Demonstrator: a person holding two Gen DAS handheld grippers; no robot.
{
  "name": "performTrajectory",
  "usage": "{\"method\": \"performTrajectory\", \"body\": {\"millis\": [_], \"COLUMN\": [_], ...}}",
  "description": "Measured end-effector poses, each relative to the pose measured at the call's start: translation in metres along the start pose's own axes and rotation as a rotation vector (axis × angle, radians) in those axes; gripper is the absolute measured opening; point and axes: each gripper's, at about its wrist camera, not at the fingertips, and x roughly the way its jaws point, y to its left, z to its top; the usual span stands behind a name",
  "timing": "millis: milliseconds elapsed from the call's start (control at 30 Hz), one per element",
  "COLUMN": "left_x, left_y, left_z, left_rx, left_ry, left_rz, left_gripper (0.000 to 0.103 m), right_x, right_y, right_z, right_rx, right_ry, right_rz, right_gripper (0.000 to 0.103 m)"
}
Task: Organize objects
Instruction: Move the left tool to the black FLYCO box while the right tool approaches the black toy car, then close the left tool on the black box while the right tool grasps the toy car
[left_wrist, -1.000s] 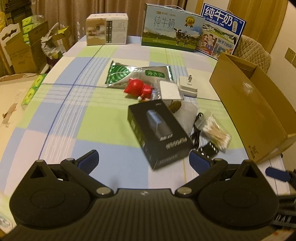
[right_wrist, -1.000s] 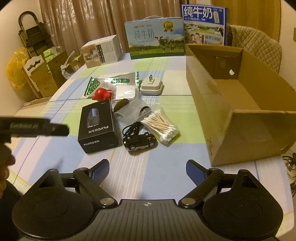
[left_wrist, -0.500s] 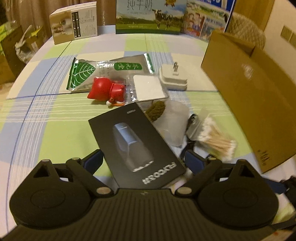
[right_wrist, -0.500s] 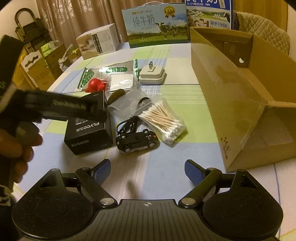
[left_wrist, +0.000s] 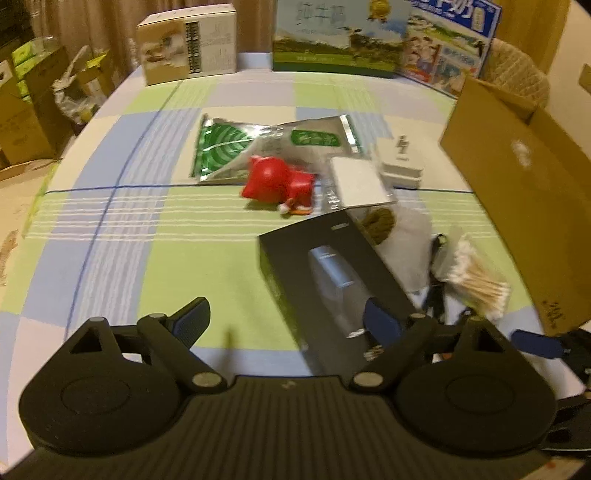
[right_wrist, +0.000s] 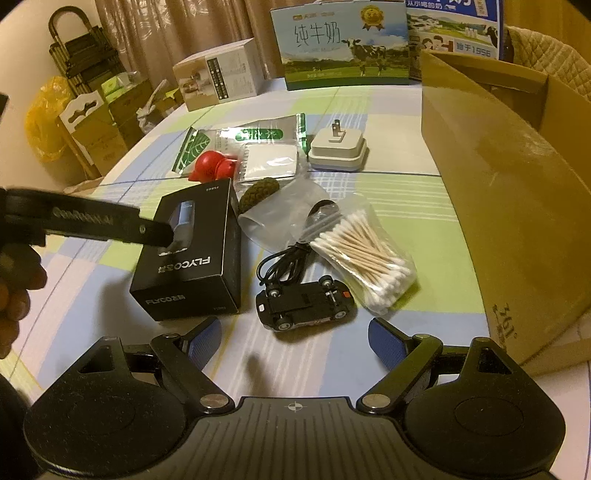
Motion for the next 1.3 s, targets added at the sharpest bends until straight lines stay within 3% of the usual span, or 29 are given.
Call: {"method": "performTrajectory", "body": {"millis": [333,700,733,800,1100,1167,1300], "left_x": [0.022,0.011,0.009,0.009,0.031,0.035,0.034], "left_y": [-0.032,0.007,0.006,0.002,-0.034,-0.036,-0.020], "left_z": [0.001,0.006,0.006,0.008,0.008,0.007,0.002], "left_rx": [0.079,0.050,0.045,0.045,0.054,0.064,0.071], "left_ry": [0.007,0.007,0.005,0.006,0.031,0.040,0.070], "left_rz": [-0.027,0.037,0.023,-0.004,-0.027,0.000,0.028], "left_gripper": [0.103,0.102,0.102,0.102,0.102,0.102,0.093], "right_x": [0.019,0.035,0.036,0.034,0.025,0.027,0.025], "right_y": [-0.003,-0.006,-0.005,-0.003,-0.008,-0.010,-0.012], "right_z": [0.005,0.014,0.014,0.013,0.011,0.011,0.011], "right_rx": [-0.011,-0.031,-0.037,-0.056,-0.053,-0.044,-0.037], "right_ry": [0.013,-0.004,-0.003,-0.004,-0.017,-0.008,-0.011], "right_rz": [-0.006,-0.014,-0.015,-0.018,-0.078,-0.081,-0.077], "right_gripper": [0.076,0.076,0.076,0.064,0.064,0.064,0.064]}}
